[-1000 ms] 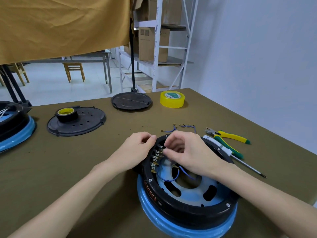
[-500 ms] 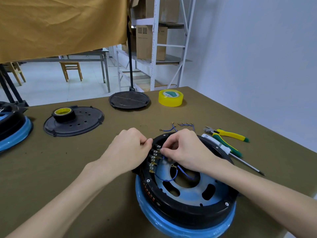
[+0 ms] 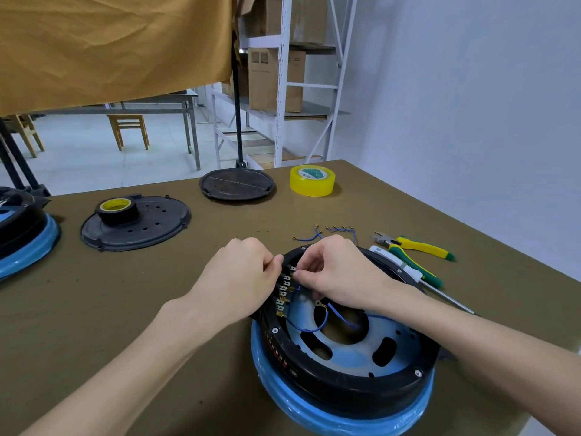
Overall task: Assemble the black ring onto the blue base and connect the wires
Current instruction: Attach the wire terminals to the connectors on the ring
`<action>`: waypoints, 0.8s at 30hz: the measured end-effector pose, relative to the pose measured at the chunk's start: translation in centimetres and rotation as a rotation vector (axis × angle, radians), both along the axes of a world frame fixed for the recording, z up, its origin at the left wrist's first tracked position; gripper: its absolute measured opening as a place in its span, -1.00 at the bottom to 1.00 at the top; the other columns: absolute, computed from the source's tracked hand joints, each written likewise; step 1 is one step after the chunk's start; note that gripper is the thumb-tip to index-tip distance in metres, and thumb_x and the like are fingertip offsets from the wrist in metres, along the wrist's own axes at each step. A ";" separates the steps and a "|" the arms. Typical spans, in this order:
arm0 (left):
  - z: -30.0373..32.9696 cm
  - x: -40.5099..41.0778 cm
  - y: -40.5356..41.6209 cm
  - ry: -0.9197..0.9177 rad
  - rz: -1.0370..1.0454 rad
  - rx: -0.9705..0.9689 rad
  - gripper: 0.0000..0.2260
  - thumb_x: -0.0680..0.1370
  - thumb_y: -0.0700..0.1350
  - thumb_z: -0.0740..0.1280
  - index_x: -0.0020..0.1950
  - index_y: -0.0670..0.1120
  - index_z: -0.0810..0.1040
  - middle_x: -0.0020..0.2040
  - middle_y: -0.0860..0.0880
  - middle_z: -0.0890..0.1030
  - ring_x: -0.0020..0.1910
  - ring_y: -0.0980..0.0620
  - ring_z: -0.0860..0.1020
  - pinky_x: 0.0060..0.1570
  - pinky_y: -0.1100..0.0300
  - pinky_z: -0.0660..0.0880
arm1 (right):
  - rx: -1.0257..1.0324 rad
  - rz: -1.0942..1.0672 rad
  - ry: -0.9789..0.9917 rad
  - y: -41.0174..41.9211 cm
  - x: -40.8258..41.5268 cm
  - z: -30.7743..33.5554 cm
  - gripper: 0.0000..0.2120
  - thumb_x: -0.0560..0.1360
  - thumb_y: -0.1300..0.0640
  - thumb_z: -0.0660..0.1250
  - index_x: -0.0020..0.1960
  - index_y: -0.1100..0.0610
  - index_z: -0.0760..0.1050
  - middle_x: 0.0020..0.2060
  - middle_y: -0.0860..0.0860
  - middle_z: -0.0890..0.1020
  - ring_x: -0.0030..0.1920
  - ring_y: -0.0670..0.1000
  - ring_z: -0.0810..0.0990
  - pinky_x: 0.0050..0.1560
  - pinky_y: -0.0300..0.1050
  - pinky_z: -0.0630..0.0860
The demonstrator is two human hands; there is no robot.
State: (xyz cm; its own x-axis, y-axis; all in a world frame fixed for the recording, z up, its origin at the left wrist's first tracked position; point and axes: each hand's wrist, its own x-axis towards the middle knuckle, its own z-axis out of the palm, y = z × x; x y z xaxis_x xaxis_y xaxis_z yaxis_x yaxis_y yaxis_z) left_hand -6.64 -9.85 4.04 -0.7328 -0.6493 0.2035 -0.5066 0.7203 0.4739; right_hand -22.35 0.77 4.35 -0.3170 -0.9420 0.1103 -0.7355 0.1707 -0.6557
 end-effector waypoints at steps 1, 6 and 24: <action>0.0 0.0 -0.1 0.003 -0.003 0.003 -0.48 0.69 0.02 0.23 -0.42 -0.12 0.20 -0.48 -0.06 0.31 -0.46 -0.09 0.26 -0.45 0.12 0.20 | 0.001 0.000 -0.002 0.0 -0.1 0.0 -0.81 0.54 0.18 0.42 -0.24 0.13 0.66 -0.46 -0.02 0.68 -0.46 -0.08 0.67 -0.35 -0.34 0.54; 0.1 0.2 -0.4 0.013 -0.034 0.035 -0.49 0.69 0.03 0.25 -0.41 -0.11 0.21 -0.46 -0.09 0.30 -0.46 -0.07 0.24 -0.43 0.12 0.22 | 0.027 0.035 -0.002 -0.5 -0.6 0.2 -0.81 0.52 0.18 0.46 -0.27 0.08 0.66 -0.44 -0.05 0.68 -0.44 -0.08 0.67 -0.34 -0.27 0.53; 0.9 0.0 1.0 -0.087 0.158 -0.196 -0.44 0.64 0.20 0.26 -0.43 -0.11 0.32 -0.52 0.00 0.38 -0.51 -0.05 0.39 -0.48 0.16 0.23 | -0.030 0.091 0.228 1.3 0.3 -0.1 -0.92 0.48 0.01 0.52 -0.06 0.00 0.72 -0.10 -0.06 0.62 -0.23 -0.13 0.54 -0.08 -0.18 0.46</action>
